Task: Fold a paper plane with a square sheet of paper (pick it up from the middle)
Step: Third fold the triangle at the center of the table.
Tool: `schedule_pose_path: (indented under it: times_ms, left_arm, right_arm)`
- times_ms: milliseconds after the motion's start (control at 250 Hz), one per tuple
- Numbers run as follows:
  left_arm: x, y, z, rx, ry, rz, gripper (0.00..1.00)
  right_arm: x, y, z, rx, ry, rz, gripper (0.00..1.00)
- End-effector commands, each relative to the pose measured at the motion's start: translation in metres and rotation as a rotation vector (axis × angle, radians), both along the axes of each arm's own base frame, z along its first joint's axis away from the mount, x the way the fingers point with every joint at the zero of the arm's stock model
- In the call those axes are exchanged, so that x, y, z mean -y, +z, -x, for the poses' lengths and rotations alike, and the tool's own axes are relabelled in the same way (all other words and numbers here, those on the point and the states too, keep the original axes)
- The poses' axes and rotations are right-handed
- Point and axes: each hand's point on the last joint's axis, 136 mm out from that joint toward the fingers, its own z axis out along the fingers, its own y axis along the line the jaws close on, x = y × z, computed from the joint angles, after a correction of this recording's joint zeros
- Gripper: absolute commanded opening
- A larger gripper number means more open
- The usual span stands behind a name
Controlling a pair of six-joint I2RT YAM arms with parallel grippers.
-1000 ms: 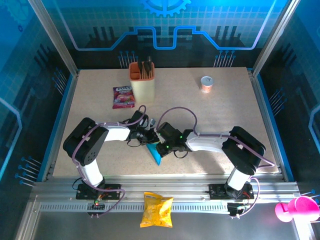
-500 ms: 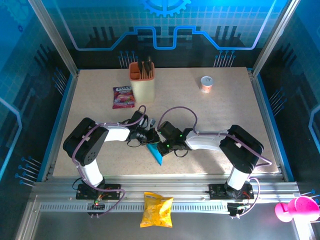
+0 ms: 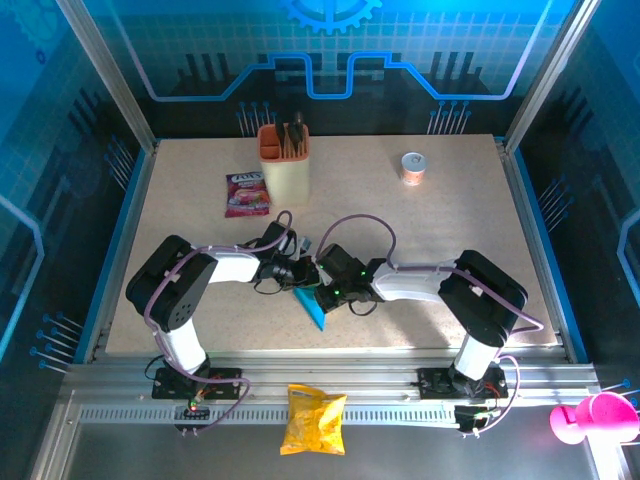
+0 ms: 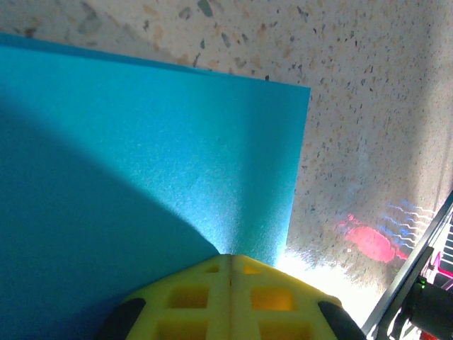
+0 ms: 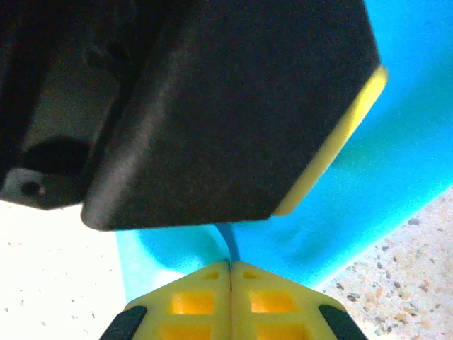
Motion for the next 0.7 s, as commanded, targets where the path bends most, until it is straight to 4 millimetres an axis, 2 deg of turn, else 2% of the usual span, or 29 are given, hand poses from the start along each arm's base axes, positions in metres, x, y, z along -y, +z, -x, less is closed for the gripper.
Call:
schedule_pose_path:
  times_ms: [0, 128, 280, 419, 467, 507, 603, 695]
  left_arm:
    - [-0.019, -0.029, 0.02, -0.097, 0.033, -0.099, 0.0]
    - [-0.019, -0.019, 0.012, -0.074, 0.038, -0.097, 0.0]
    - [-0.02, 0.009, -0.006, -0.017, 0.062, -0.077, 0.0]
    - [-0.027, 0.041, -0.021, 0.055, 0.103, -0.047, 0.15]
    - [-0.031, 0.05, -0.021, 0.08, 0.113, -0.042, 0.24]
    - [-0.033, 0.057, -0.02, 0.098, 0.116, -0.036, 0.27]
    - [-0.035, 0.065, -0.008, 0.111, 0.116, -0.011, 0.25]
    - [-0.037, 0.066, 0.008, 0.102, 0.115, 0.024, 0.1]
  right_arm:
    - [0.012, -0.009, 0.002, -0.023, -0.029, 0.024, 0.07]
    - [0.015, -0.019, 0.005, -0.04, -0.037, 0.036, 0.06]
    - [0.019, -0.026, 0.007, -0.047, -0.049, 0.047, 0.06]
    - [0.02, -0.029, 0.008, -0.053, -0.052, 0.051, 0.06]
    - [0.02, -0.03, 0.008, -0.055, -0.052, 0.052, 0.06]
    - [0.019, -0.031, 0.008, -0.056, -0.051, 0.053, 0.05]
    - [0.018, -0.032, 0.008, -0.061, -0.051, 0.05, 0.05]
    - [0.018, -0.034, 0.009, -0.065, -0.049, 0.052, 0.05]
